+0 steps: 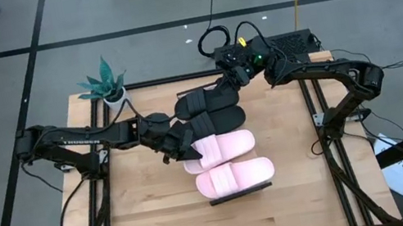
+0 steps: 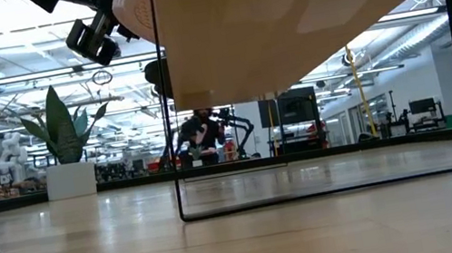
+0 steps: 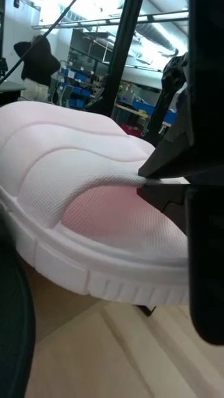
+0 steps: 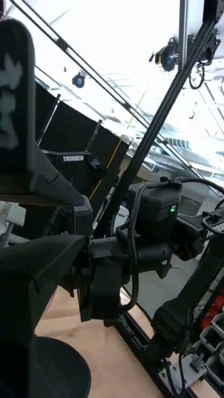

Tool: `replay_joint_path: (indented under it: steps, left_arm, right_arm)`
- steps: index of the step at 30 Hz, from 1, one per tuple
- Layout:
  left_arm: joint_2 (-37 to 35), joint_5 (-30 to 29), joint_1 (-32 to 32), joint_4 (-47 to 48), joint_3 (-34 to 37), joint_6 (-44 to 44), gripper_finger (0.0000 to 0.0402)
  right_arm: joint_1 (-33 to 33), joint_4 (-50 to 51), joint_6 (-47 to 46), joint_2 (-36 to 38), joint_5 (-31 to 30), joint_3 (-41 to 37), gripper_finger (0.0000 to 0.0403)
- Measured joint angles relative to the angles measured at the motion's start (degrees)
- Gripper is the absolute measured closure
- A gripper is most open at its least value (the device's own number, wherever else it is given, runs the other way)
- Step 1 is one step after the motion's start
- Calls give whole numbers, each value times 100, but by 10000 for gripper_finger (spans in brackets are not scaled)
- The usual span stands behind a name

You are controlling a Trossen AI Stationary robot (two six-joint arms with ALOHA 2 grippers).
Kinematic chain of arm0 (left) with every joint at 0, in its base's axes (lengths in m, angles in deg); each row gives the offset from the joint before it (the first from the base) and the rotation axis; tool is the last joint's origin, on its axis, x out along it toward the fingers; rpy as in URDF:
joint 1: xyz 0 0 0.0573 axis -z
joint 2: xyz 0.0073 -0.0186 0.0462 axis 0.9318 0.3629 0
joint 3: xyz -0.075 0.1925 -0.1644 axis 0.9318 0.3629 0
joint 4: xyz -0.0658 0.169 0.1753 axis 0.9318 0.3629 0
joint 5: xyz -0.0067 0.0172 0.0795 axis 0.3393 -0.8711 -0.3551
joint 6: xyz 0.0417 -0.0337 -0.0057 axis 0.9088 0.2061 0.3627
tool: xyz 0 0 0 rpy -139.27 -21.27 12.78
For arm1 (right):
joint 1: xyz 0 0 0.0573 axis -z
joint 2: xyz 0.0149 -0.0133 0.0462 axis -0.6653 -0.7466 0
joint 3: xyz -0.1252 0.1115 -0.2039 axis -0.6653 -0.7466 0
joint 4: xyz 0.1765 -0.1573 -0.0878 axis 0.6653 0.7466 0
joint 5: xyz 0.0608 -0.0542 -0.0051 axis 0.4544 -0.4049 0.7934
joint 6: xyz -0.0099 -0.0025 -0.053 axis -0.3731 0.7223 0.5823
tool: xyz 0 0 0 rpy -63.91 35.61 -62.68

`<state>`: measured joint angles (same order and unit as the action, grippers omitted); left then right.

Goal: Pick and place slides into the shelf
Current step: Adjust the white slides on the shelf

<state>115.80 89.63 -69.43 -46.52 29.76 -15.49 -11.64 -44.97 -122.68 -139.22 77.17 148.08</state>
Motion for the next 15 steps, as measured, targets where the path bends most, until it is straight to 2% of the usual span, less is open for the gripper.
replay_joint_path:
  steps: [15]
  left_arm:
    - [0,-193,0,-52,0,338,389]
  right_arm:
    - [0,-12,-2,0,-168,0,330]
